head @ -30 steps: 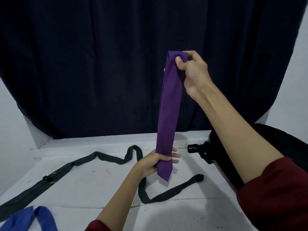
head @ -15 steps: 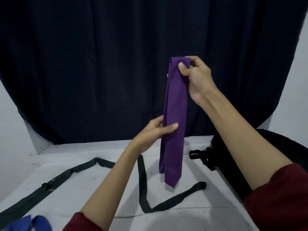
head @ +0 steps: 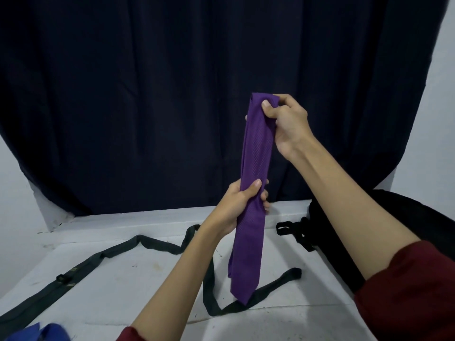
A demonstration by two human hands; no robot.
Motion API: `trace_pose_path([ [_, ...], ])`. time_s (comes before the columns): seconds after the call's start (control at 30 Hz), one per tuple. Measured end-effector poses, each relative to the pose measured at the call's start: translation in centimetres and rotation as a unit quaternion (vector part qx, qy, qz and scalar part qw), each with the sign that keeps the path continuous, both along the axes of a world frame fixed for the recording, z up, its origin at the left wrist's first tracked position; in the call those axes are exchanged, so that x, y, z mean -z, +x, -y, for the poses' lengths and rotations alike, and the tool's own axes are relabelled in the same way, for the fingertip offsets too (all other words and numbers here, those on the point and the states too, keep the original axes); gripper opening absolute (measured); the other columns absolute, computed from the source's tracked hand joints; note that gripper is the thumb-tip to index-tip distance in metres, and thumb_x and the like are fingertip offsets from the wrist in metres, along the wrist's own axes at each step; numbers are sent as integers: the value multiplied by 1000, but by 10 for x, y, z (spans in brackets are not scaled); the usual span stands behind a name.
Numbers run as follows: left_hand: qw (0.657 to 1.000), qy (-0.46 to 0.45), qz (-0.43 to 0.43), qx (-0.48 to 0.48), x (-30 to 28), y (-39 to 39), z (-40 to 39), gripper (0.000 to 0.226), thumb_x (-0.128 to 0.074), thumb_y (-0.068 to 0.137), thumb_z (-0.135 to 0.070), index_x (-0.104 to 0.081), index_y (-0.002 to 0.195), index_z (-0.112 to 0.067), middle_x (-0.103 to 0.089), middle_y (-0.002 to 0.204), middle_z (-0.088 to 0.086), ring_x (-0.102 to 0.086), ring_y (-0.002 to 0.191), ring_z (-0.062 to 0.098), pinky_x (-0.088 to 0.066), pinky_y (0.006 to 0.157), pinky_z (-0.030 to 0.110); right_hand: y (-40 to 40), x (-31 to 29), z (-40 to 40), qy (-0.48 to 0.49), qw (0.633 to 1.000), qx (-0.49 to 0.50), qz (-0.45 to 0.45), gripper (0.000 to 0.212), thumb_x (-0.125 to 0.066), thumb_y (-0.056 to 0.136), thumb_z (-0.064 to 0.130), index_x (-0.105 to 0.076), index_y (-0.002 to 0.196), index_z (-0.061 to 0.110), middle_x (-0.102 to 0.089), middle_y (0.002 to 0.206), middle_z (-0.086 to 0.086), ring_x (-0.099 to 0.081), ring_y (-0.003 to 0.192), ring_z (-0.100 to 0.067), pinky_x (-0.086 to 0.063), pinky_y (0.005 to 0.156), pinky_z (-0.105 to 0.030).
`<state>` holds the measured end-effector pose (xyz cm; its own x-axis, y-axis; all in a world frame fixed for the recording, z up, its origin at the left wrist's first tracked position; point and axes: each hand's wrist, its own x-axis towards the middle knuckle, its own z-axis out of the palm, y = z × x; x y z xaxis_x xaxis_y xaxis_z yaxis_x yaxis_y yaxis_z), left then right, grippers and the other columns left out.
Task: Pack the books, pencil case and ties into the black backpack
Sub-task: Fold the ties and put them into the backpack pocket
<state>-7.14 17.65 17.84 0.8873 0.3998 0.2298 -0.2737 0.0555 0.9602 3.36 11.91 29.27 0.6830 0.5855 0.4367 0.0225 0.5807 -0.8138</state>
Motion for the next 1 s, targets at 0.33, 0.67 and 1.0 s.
trace_pose_path([
  [0.33, 999, -26, 14, 29, -26, -16, 6, 12, -46, 98, -15, -56, 99, -9, -57, 65, 0, -57, 57, 12, -54, 58, 29, 8, 34, 12, -179, 965, -136, 138, 18, -59, 91, 26, -66, 90, 10, -69, 80, 0, -66, 77, -14, -52, 68, -25],
  [0.67, 992, 79, -15, -92, 1, -30, 7, 17, -51, 96, -17, -57, 113, -15, -72, 93, 1, -68, 83, 12, -54, 74, 21, 9, 26, -1, -167, 985, -6, 36, 9, -65, 88, 16, -65, 90, 6, -66, 80, -2, -64, 73, -14, -53, 64, -26],
  [1.0, 981, 79, 45, -170, -17, -42, 6, 15, -61, 89, -14, -66, 101, -7, -69, 76, -6, -65, 65, 3, -49, 59, 15, 11, 60, -3, -287, 956, -3, 50, 48, -46, 93, 54, -66, 83, 10, -68, 68, -3, -64, 59, -16, -49, 56, -27],
])
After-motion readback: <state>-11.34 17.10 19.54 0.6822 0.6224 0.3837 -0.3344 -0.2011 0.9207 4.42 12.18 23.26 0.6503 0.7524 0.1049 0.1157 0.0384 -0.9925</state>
